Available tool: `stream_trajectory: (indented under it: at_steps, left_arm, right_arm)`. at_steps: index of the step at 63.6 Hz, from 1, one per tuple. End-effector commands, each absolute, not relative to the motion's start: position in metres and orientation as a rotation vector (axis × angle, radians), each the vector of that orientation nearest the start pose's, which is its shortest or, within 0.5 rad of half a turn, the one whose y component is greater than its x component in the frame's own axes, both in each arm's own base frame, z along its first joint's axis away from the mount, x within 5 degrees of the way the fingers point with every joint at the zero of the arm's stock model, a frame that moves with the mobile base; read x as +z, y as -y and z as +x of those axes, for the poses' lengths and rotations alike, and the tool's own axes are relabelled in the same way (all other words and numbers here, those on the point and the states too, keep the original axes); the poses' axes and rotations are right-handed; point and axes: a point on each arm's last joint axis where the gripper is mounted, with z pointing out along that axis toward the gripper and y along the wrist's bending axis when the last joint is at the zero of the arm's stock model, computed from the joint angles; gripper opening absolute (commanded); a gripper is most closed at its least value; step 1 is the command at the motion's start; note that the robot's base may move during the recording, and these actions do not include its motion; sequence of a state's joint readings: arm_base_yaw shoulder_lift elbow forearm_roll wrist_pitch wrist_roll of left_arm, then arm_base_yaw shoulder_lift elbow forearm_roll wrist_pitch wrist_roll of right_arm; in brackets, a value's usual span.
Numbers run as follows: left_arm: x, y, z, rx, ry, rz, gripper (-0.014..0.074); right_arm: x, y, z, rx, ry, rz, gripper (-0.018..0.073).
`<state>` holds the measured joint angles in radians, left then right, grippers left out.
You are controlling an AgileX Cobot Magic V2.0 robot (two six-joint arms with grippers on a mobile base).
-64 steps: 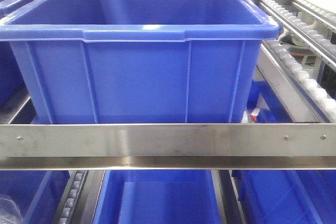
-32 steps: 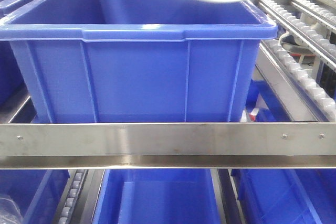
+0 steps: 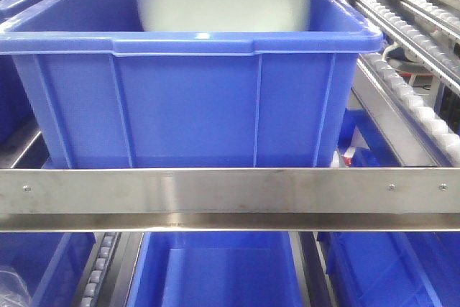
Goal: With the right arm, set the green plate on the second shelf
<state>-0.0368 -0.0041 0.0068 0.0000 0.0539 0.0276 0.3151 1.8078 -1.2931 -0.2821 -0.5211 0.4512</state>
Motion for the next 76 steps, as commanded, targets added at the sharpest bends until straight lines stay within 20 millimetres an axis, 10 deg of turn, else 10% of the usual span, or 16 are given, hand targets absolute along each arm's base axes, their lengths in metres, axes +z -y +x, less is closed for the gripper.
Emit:
stream_trajectory:
  at_steps: [1,7,15,51,76]
  left_arm:
    - [0.201,0.002,0.056,-0.011,-1.481,0.049,0.0130]
    - [0.201,0.002,0.056,-0.011,-1.481,0.049,0.0130]
    - [0.201,0.002,0.056,-0.011,-1.481,0.049,0.0130]
    - [0.201,0.002,0.056,-0.011,-1.481,0.049,0.0130]
    - [0.201,0.002,0.056,-0.011,-1.481,0.049,0.0130]
  right_arm:
    - [0.361,-0.141,0.397,0.557,-1.330,-0.179,0.0382]
    - [0.372,-0.140,0.390,0.539,-1.310,-0.217,0.0334]
    - [0.398,-0.132,0.366,0.468,-1.336,-0.262,0.0033]
    - [0.477,-0.050,0.143,0.320,-1.177,-0.212,0.0050]
    - [0.496,-0.018,0.061,0.186,-1.009,-0.187,0.0050]
